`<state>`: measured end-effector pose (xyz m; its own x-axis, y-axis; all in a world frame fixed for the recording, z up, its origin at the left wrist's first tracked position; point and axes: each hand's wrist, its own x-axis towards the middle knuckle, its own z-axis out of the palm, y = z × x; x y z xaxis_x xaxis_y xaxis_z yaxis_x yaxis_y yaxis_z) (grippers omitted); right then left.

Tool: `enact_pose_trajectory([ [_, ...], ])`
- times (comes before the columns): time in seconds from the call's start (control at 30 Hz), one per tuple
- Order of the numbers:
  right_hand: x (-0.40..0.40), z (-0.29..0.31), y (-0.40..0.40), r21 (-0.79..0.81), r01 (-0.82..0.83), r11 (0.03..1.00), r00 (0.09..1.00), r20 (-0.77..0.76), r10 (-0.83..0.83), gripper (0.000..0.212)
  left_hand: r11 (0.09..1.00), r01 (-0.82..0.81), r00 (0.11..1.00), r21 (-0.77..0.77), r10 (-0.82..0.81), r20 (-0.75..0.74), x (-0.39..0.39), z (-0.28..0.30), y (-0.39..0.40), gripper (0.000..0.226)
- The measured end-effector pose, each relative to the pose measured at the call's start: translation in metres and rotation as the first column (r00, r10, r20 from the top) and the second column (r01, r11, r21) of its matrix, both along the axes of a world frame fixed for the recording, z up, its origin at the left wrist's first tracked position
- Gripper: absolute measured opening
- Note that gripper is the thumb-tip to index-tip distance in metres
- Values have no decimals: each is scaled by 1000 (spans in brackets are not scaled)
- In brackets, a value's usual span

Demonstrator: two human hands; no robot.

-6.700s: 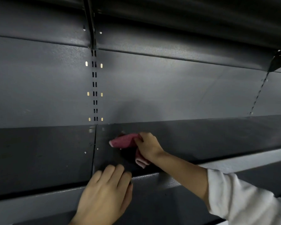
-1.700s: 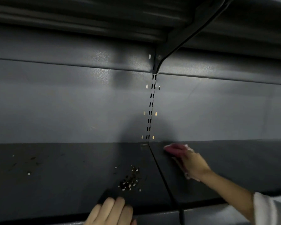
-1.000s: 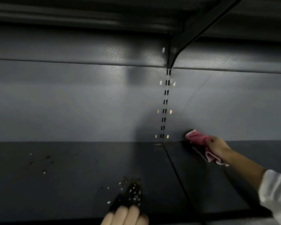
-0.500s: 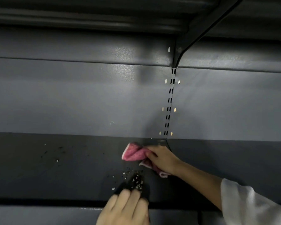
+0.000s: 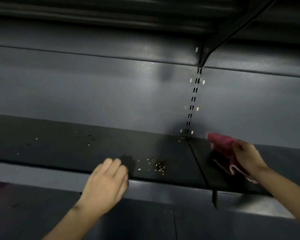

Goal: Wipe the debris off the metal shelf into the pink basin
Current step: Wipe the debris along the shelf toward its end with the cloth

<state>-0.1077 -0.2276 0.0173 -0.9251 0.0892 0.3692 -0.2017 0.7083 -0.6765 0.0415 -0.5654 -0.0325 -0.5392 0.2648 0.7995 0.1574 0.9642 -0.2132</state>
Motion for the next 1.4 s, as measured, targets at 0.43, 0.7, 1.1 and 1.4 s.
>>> enact_pose_trajectory([
  [0.43, 55, -16, -180, 275, -425, 862, 904, 174, 390, 34, 1000, 26, 1000, -12, -26, -3, 11, 4, -125, 32],
  [0.7, 64, -7, -252, 104, -155, 982, 987, 69, 148, 32, 1000, 10, 1000, -10, -9, 11, 23, -3, -159, 34],
  [1.1, 77, 2, -121, 150, -62, 987, 966, 256, 22, 31, 995, 2, 1000, 99, 0, -14, 33, -28, -178, 66],
  [1.4, 69, -5, -190, 684, -294, 667, 954, 253, 161, 61, 975, -106, 994, 197, 107, 3, 32, -18, -166, 40],
])
